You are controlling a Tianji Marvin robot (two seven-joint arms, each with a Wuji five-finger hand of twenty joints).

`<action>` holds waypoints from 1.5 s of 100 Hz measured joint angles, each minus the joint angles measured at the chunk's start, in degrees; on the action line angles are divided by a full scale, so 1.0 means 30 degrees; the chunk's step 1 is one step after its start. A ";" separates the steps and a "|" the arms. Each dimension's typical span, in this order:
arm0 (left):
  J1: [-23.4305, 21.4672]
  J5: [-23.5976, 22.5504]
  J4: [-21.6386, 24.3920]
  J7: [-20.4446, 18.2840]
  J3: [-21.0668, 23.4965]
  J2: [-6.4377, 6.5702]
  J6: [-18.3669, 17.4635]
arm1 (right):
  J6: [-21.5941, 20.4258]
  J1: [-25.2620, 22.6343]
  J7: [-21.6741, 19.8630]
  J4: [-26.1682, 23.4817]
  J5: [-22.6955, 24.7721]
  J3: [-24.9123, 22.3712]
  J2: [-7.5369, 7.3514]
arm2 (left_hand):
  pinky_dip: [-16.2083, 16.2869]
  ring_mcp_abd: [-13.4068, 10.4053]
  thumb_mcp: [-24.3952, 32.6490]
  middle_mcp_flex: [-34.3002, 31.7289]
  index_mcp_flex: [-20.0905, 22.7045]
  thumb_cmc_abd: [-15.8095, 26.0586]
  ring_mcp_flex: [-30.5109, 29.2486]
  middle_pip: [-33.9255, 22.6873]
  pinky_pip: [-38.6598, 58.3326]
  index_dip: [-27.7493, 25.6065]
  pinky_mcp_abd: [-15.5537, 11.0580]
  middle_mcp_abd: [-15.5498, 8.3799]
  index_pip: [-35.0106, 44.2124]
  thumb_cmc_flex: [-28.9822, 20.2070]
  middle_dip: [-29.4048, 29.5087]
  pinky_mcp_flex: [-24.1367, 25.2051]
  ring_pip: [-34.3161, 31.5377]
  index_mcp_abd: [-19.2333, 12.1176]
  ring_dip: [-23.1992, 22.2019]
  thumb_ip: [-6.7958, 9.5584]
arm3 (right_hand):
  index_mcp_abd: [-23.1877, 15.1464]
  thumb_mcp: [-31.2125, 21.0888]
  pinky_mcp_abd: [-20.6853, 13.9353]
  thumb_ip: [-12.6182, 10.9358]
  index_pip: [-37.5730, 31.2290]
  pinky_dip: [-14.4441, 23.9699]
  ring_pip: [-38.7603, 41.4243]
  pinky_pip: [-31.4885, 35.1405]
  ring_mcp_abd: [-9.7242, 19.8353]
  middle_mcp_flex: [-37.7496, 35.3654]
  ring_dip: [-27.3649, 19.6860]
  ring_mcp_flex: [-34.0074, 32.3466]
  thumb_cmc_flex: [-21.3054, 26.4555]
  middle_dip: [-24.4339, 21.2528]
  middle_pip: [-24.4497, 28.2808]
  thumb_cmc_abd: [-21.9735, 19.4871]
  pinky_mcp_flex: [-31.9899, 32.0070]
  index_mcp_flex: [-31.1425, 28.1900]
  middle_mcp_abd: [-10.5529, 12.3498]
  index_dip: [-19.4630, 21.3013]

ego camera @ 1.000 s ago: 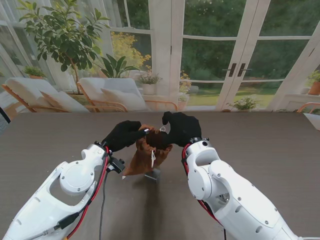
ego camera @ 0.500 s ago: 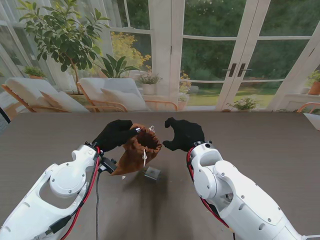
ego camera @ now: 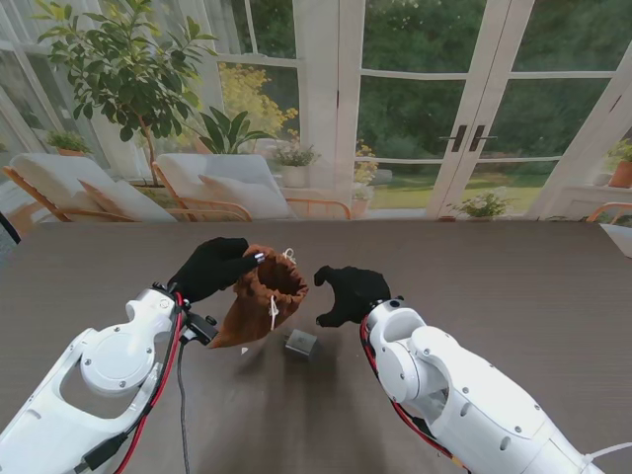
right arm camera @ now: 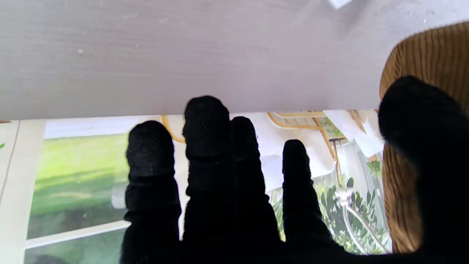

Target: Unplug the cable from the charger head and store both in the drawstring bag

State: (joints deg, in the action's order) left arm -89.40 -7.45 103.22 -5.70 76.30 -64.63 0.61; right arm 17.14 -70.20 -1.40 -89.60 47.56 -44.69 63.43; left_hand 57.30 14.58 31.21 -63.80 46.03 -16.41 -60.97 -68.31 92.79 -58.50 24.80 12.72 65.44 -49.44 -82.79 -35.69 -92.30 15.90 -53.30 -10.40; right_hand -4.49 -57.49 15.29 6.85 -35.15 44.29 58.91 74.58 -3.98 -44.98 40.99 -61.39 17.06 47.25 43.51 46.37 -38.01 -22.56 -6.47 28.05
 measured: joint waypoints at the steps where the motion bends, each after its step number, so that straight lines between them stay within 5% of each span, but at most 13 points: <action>1: -0.0019 -0.0006 0.0018 -0.0009 0.0019 0.0005 0.0000 | -0.0001 0.0013 0.0002 0.0043 -0.0008 0.0057 0.0000 | 0.0000 0.0000 0.0000 0.0000 0.0000 0.0000 0.0000 0.0000 0.0000 0.0000 0.0000 0.0000 0.0000 0.0000 0.0000 0.0000 0.0000 0.0000 0.0000 0.0000 | -0.0007 0.0014 -0.0003 0.0013 0.0014 0.0000 0.0017 0.0023 0.0018 0.0000 0.0002 0.0000 -0.0020 0.0020 0.0050 0.0007 0.0000 0.0000 0.0003 0.0000; 59: -0.0750 -0.0003 0.0591 0.0027 0.0590 0.0057 0.0096 | 0.0905 0.1107 0.1762 0.2555 0.0169 0.3518 0.0436 | 0.0009 0.0001 0.0000 0.0000 0.0000 0.0000 0.0003 0.0008 0.0000 0.0000 0.0000 0.0003 -0.0003 0.0000 -0.0014 0.0002 0.0000 0.0000 -0.0004 0.0000 | 0.0026 -0.1012 -0.0254 0.1184 0.0204 0.0006 0.0899 0.0185 0.0380 0.0685 0.0385 -0.0002 -0.2417 0.0857 0.0485 0.1879 0.0000 -0.0216 0.0182 -0.0021; 101: -0.0804 0.0091 0.0677 0.0032 0.0586 0.0061 0.0144 | 0.1809 0.2362 0.3209 0.4994 -0.0111 0.5829 0.1347 | 0.0015 0.0001 0.0000 0.0001 0.0000 0.0000 0.0005 0.0018 0.0000 -0.0001 0.0000 0.0007 -0.0021 0.0000 -0.0016 0.0002 0.0000 0.0000 -0.0005 0.0000 | -0.0028 -0.1252 -0.0527 0.1368 0.0266 0.0120 0.1560 0.0674 0.0621 0.0683 0.0606 -0.0002 -0.2662 0.1346 0.0976 0.2138 0.0000 -0.0432 0.0325 -0.0023; 150: -0.1124 0.0072 0.0971 -0.0055 0.0788 0.0084 0.0350 | 0.2065 0.3554 0.4749 0.7690 -0.0799 0.7608 0.2667 | 0.0035 0.0003 0.0000 0.0001 0.0000 -0.0002 0.0006 0.0027 0.0000 -0.0013 0.0001 0.0008 -0.0041 0.0000 -0.0016 0.0003 0.0000 0.0001 -0.0004 0.0000 | 0.0028 -0.1736 -0.0768 0.1450 -0.2640 0.0483 0.2145 0.1149 0.1228 0.0141 0.0641 -0.0409 -0.2606 0.1587 0.1885 0.3162 0.0000 -0.1611 0.0495 0.0977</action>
State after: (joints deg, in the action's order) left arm -92.77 -7.23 106.14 -5.86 78.66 -64.38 1.66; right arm 23.34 -59.53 12.85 -66.54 45.17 -21.86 71.43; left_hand 57.40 14.59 31.21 -63.79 46.03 -16.41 -60.95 -68.23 92.79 -58.54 24.80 12.74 65.32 -49.44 -82.84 -35.68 -92.30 15.90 -53.31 -10.40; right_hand -4.40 -62.70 12.98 11.20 -43.07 45.74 65.35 78.03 -0.30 -44.55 42.91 -62.62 9.24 52.02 49.17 55.85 -38.01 -27.39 -4.98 30.98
